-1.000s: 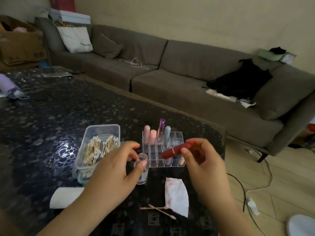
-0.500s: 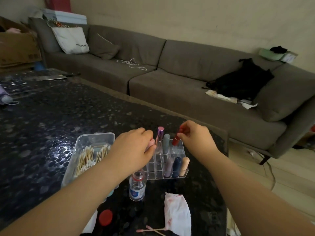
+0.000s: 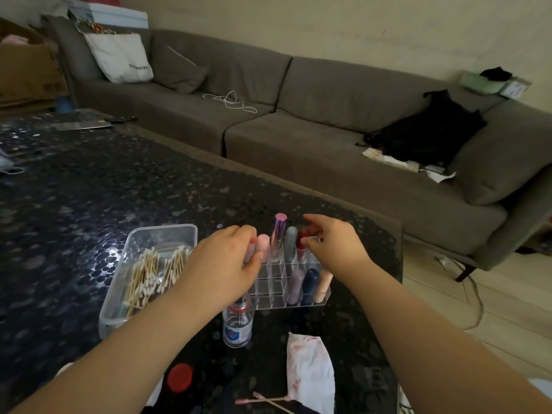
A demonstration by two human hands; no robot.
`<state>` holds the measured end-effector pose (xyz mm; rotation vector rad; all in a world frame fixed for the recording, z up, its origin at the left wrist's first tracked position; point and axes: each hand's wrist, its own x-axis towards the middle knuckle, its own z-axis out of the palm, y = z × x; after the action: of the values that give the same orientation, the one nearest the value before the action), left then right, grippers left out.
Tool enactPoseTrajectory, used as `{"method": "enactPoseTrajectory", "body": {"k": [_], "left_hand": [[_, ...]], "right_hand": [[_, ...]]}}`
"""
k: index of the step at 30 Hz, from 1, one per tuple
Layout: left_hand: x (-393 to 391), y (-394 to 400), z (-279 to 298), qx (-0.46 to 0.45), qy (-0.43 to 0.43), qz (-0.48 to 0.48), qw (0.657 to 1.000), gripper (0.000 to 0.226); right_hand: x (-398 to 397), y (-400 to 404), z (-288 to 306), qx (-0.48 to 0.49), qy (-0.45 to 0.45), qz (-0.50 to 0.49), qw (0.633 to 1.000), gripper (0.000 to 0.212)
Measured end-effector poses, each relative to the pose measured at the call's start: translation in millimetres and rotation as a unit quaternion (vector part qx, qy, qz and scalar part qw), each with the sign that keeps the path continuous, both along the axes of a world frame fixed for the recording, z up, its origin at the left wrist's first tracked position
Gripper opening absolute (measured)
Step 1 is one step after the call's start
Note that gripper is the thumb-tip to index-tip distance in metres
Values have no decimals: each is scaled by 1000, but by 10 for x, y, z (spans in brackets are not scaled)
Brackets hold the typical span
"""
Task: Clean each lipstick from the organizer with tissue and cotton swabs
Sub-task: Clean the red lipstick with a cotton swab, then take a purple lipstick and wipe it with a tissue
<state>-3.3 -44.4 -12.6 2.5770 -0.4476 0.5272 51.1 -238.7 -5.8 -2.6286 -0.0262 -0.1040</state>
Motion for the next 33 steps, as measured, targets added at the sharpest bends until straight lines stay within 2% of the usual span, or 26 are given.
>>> {"method": "enactPoseTrajectory", "body": {"k": [5, 8, 10, 15, 19, 21, 24, 26, 29, 33], "left_hand": [[-82, 13, 7, 3, -20, -8, 1000, 24], [-156, 43, -4, 12, -16, -5, 1000, 34], [-211, 63, -3, 14, -25, -6, 1000, 29], [-296, 107, 57, 10, -29, 1, 1000, 21], [-362, 129, 103, 1, -54, -6, 999, 19], [-469, 145, 110, -14, -68, -15, 997, 19], [-749, 148, 78, -32, -85, -39, 995, 21], [-966, 152, -8, -42, -72, -62, 995, 23], [-1198, 137, -112, -98, 12, -66, 993, 32], [-1379, 195, -290, -157, 144, -68, 975, 40]], "right_hand": [[-296, 60, 134, -68, -70, 42, 994, 31], [-485, 119, 95, -167, -56, 104, 979, 32], [-540, 137, 44, -211, -30, 112, 971, 34], [-562, 182, 34, -219, 1, 107, 970, 30], [-646, 164, 217, -238, -35, 100, 966, 31], [-744, 138, 331, -212, -60, 90, 971, 32], [-994, 147, 457, -116, -90, 68, 987, 32], [-1230, 200, 480, -40, -68, 67, 995, 26], [-1511, 288, 414, 37, -13, 74, 996, 16], [-1787, 420, 204, 95, 9, 76, 993, 8]]}}
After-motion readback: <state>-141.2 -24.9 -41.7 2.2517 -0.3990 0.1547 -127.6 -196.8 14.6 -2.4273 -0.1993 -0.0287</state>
